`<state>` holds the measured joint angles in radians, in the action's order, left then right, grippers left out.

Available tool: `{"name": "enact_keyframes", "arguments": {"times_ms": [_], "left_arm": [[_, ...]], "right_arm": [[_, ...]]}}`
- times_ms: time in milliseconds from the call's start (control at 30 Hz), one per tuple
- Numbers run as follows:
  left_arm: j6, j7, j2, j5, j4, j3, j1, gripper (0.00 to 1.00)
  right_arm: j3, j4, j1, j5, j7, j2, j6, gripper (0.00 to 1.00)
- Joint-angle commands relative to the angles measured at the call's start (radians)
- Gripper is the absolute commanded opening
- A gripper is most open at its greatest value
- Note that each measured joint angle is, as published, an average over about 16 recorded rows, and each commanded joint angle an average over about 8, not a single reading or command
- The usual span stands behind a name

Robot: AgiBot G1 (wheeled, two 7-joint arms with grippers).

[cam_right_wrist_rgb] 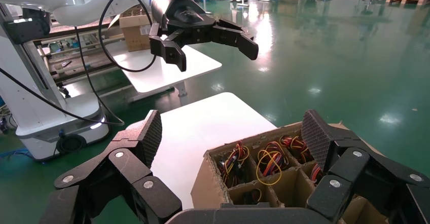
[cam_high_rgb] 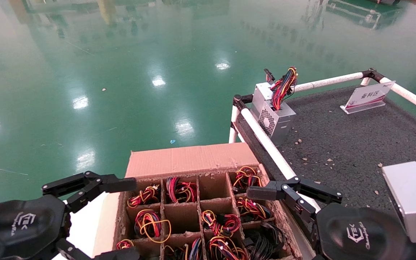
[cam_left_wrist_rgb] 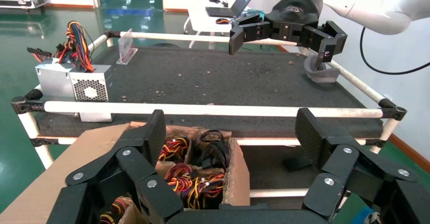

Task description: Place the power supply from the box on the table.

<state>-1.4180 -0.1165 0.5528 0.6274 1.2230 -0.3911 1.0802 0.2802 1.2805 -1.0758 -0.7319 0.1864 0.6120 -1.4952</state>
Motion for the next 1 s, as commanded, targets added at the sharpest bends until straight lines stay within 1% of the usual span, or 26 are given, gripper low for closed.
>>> {"name": "enact_keyframes", "arguments": {"times_ms": [33,1000], "left_arm": [[0.000,0.000,0.000,0.000,0.000,0.000,0.000,0.00],[0.000,0.000,0.000,0.000,0.000,0.000,0.000,0.00]], "right_arm": [[0.000,0.000,0.000,0.000,0.000,0.000,0.000,1.00],[0.000,0.000,0.000,0.000,0.000,0.000,0.000,1.00]]}}
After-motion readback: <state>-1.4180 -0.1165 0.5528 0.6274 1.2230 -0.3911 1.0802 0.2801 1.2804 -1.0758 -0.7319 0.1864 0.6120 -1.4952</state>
